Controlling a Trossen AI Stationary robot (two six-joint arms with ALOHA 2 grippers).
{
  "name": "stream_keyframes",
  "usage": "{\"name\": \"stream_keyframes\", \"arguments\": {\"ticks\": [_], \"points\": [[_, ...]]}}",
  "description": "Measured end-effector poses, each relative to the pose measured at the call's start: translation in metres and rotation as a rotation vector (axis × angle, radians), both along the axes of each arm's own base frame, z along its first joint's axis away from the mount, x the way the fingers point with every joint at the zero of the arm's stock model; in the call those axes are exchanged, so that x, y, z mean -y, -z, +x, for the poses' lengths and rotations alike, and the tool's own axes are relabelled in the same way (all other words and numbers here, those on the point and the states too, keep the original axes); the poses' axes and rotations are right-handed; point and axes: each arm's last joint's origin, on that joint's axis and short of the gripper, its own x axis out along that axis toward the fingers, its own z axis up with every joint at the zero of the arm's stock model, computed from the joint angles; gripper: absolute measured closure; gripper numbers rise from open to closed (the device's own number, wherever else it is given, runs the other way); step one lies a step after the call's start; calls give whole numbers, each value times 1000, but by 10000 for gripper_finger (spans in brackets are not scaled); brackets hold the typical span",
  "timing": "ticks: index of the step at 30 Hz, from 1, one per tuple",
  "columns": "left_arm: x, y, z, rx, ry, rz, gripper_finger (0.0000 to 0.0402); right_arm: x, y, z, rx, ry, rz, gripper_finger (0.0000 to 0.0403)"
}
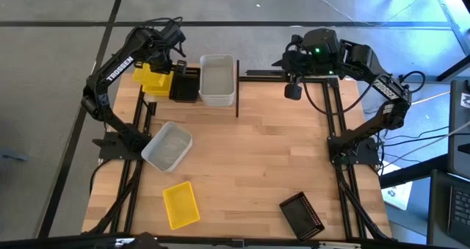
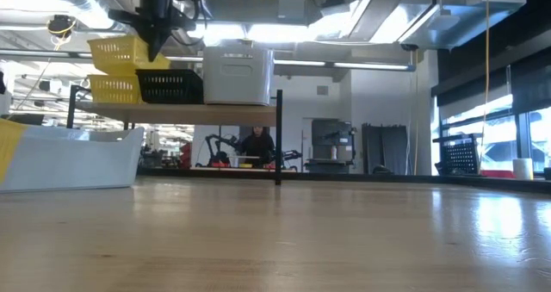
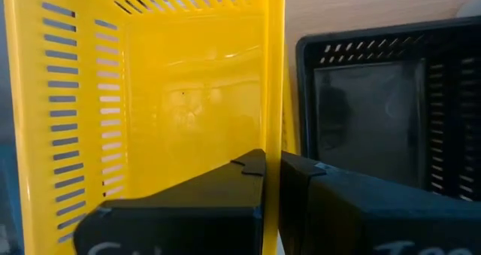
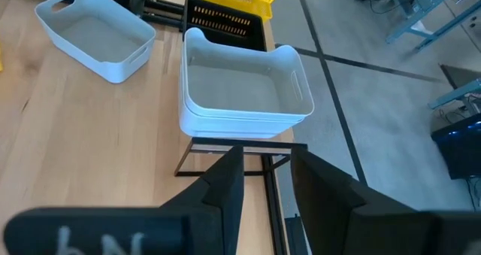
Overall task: Stack baskets on shelf by color
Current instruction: Stack the top yellow bin on top of the other yellow bin on the shelf
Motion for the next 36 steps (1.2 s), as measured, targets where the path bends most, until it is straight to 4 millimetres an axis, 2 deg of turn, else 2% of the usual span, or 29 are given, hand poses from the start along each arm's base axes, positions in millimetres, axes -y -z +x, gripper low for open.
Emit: {"name": "stream_keyframes", "arguments": {"ticks": [4,8,23,29,36], "points": [[-1,0,0,-12,28,7,401,0,0,0,3,-1,-3,290],[-2,1,2,14,-36,15,401,0,0,0,2,-2,-4,290],[-4,0,4,41,-45,42,361,0,0,0,1,-2,-4,290],[-4,0,3,34,-38,35,363,0,0,0,0,-2,-4,290],[-3,0,3,31,-41,30,397,0,0,0,0,-3,-4,290]]}}
